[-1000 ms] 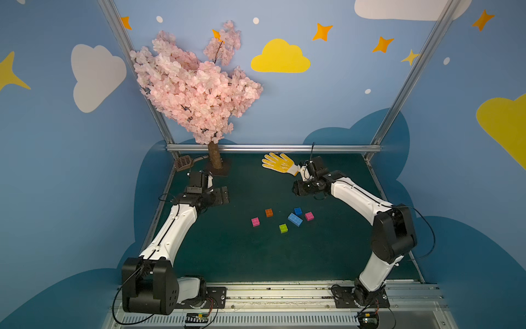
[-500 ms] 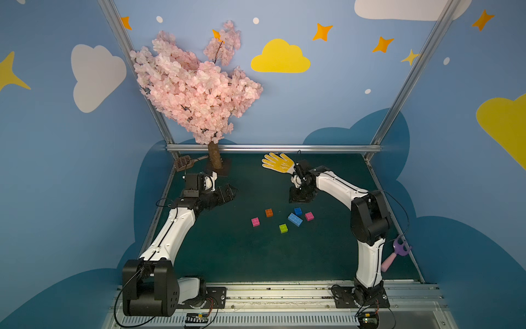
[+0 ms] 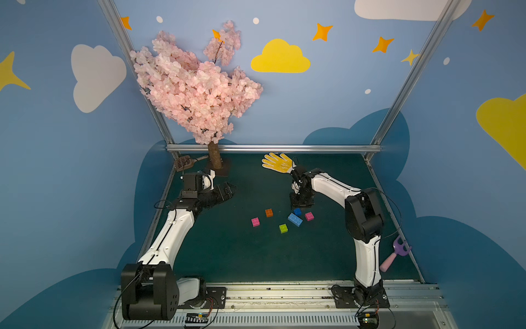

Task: Assemble the letter y with lego
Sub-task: Pick up the lego brick from the center of the board.

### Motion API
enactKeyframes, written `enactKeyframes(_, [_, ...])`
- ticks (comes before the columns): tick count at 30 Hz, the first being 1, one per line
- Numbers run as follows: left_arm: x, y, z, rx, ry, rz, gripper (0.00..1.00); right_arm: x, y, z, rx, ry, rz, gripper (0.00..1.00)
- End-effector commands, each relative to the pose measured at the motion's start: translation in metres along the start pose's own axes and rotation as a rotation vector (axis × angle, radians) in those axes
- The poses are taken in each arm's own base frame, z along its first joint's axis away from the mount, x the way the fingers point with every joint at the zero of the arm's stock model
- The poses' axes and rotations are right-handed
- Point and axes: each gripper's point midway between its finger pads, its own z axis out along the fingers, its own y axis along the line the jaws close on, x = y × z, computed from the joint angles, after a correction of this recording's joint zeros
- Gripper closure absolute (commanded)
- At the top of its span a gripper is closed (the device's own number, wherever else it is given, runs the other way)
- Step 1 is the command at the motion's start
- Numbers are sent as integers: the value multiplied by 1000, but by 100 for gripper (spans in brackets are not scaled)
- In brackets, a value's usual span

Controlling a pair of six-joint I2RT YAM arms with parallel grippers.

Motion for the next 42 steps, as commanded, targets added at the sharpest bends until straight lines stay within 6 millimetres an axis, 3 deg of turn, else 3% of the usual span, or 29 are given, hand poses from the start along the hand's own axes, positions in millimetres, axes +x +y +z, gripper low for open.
enactKeyframes(1, [-2,5,-5,-42,-23,9,5,3,-7,-1,65,17,-17,50])
enactKeyframes(21, [1,8,-2,-51,-1,-10,5,5,-4,13,149,53,-99,55])
enactKeyframes(34, [1,9,-1,-54,1,-13,5,3,-7,15,174,49,-106,72])
enactKeyframes(38, [1,9,-1,-54,2,-13,5,1,-2,6,163,23,-123,79])
enactKeyframes(42, [1,4,-3,-31,-2,18,5,-4,10,-15,160,-48,-210,81])
